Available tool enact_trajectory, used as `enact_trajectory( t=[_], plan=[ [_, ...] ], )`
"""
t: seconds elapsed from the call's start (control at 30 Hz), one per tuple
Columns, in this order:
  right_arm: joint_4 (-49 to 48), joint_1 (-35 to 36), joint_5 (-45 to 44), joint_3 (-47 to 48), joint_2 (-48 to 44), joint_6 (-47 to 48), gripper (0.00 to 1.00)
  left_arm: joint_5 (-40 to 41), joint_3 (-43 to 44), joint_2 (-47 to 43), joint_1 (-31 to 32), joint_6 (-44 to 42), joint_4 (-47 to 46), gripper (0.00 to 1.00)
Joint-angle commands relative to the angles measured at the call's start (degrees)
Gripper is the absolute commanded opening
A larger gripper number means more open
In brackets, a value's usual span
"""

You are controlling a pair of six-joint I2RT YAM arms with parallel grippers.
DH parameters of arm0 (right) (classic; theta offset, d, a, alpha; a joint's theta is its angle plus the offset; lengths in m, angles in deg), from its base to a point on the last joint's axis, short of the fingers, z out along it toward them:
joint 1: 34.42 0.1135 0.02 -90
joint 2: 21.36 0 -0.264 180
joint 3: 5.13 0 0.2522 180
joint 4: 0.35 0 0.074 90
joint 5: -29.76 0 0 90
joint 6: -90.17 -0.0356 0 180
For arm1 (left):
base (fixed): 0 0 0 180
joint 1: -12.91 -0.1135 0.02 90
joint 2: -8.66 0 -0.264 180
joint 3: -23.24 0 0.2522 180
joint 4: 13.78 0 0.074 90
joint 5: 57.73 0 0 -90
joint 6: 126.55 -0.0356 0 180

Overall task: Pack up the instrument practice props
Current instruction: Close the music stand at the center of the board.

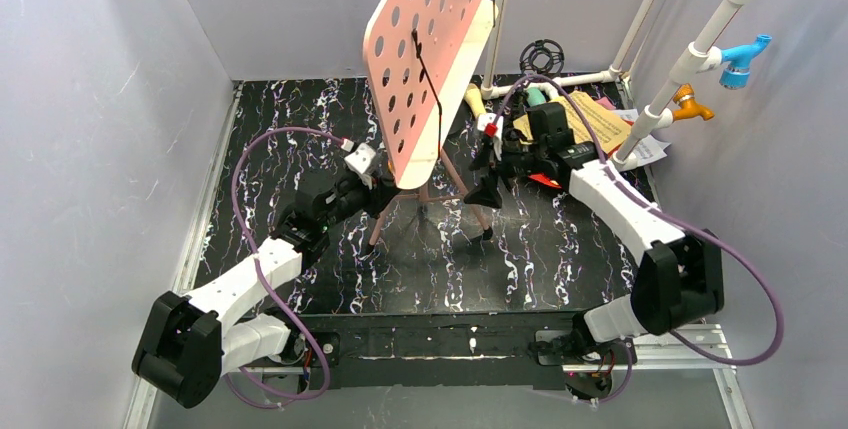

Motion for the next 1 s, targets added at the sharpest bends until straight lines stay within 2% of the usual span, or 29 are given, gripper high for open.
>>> enact_trajectory(
  t=[0.0,0.13,0.2,0.3,0.37,0.4,0.5,0.67,0.7,0.97],
  plan=[
    [-3.97,1.40,-1.63,4.97,4.19,-4.71,0.92,-0.80,1.48,-2.68,1.22,3.99,-8.55,0.00],
    [-6.23,4.17,-2.25,4.15,5.96,-4.58,0.84,-0.61,1.70,-2.43,1.82,4.61,-8.58,0.00],
    [-7.95,4.84,-2.44,3.31,6.27,-4.91,0.73,-0.54,1.90,-2.31,2.08,5.12,-8.60,0.00],
    [-8.28,4.89,-0.34,3.28,6.64,-4.14,0.38,-0.22,2.31,-2.34,2.50,6.39,-8.62,0.00],
    [-8.14,4.89,0.72,3.73,6.33,-3.68,0.07,0.24,2.77,-2.34,2.85,7.28,-8.64,0.00],
    [-7.98,4.89,1.13,4.18,5.96,-3.50,0.01,0.34,3.12,-2.25,3.15,7.81,-8.64,0.00],
    [-7.77,4.89,2.48,6.50,3.11,-3.04,0.01,0.17,6.12,-1.66,5.07,9.42,-8.73,0.00],
    [-7.57,3.15,7.38,11.04,0.04,-8.61,0.01,1.51,13.73,0.75,10.09,11.24,-10.05,0.00],
    [-10.01,2.53,8.11,10.55,-0.08,-11.60,0.01,2.28,14.94,2.13,10.60,11.56,-10.99,0.00],
    [-20.60,2.34,7.14,-0.17,-1.89,-17.18,0.01,2.85,15.43,10.45,14.55,14.43,-16.40,0.00]
  ],
)
